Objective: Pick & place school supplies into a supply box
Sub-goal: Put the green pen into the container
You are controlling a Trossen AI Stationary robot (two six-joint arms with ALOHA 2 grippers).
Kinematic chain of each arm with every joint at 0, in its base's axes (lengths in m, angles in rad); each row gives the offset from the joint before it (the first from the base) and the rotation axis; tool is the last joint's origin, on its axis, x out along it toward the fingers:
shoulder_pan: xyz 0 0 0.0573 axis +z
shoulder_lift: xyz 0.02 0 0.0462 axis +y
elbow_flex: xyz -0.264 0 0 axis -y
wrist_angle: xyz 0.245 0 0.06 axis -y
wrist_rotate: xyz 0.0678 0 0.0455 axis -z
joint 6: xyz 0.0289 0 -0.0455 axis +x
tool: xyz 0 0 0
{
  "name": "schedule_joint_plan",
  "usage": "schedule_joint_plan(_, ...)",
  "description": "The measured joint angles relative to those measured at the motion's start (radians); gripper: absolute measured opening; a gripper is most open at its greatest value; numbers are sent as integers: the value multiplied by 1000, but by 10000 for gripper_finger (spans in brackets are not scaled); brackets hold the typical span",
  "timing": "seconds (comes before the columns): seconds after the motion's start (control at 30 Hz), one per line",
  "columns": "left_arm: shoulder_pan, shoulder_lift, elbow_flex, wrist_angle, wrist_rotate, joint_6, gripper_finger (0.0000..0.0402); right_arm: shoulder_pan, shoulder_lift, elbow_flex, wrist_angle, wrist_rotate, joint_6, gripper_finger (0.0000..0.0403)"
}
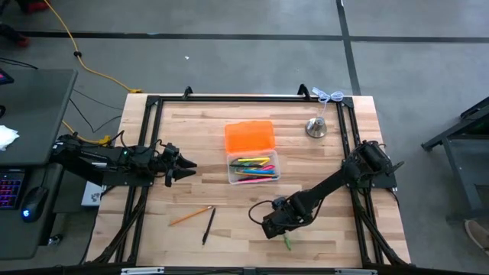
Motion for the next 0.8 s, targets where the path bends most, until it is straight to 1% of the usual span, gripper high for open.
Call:
schedule_joint_plan(0.13, 0, 0, 0, 0, 0, 0, 232, -1, 14, 0, 1, 5, 27, 119)
schedule_joint_plan(0.4, 0, 0, 0, 0, 0, 0, 232, 1, 17, -1, -38, 58, 90, 113)
schedule_joint_plan(0.53, 0, 0, 0, 0, 0, 0, 232, 2, 17, -2, -33, 96, 109, 95)
schedule_joint_plan(0.8, 0, 0, 0, 0, 0, 0, 232, 2, 18, -4, -32, 103, 107, 52)
